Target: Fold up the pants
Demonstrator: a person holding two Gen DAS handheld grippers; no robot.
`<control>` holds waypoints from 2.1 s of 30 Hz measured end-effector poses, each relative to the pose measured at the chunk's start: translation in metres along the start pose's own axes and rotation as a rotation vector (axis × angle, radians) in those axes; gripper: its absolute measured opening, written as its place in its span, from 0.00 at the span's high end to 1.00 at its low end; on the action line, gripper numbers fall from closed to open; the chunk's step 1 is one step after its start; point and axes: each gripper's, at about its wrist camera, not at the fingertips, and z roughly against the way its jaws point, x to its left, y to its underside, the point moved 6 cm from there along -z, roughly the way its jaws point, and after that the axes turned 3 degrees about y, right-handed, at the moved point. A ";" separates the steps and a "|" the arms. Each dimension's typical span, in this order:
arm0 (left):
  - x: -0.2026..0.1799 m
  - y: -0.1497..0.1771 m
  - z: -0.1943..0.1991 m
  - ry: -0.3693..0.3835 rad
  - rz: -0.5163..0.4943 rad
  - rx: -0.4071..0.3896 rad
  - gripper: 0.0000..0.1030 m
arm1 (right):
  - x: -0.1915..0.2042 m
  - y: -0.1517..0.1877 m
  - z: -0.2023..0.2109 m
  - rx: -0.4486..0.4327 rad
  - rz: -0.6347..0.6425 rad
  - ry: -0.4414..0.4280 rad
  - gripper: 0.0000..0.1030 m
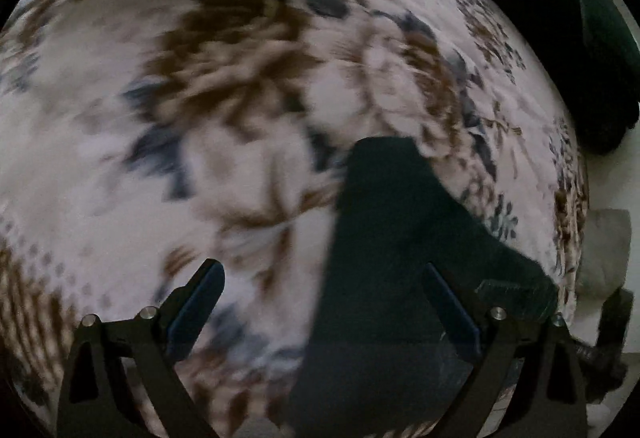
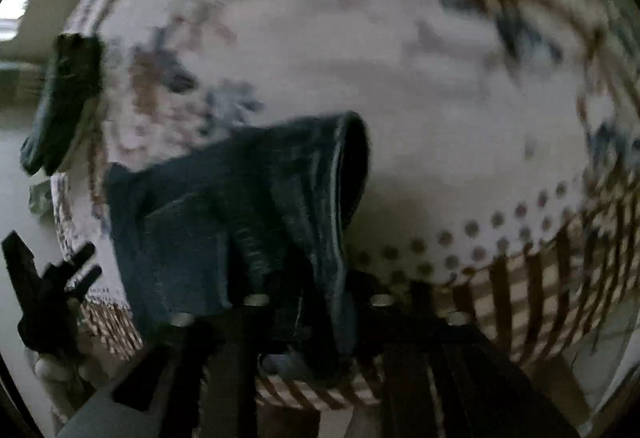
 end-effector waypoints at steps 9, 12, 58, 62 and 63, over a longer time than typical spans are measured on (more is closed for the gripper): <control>0.011 -0.047 -0.068 0.182 0.181 0.084 0.54 | -0.025 0.006 -0.036 0.015 -0.163 -0.122 0.32; 0.018 -0.046 -0.065 0.232 0.176 0.095 0.54 | -0.031 -0.001 -0.041 -0.018 -0.161 -0.082 0.33; -0.015 0.030 0.072 0.416 -0.004 -0.002 0.78 | 0.080 0.038 0.021 -0.141 -0.205 -0.567 0.66; -0.012 0.002 0.140 0.397 -0.017 -0.059 0.78 | 0.127 0.036 0.073 -0.140 -0.138 -0.588 0.66; -0.007 -0.009 0.159 0.396 -0.017 -0.083 0.78 | 0.144 0.033 0.083 -0.141 -0.119 -0.598 0.66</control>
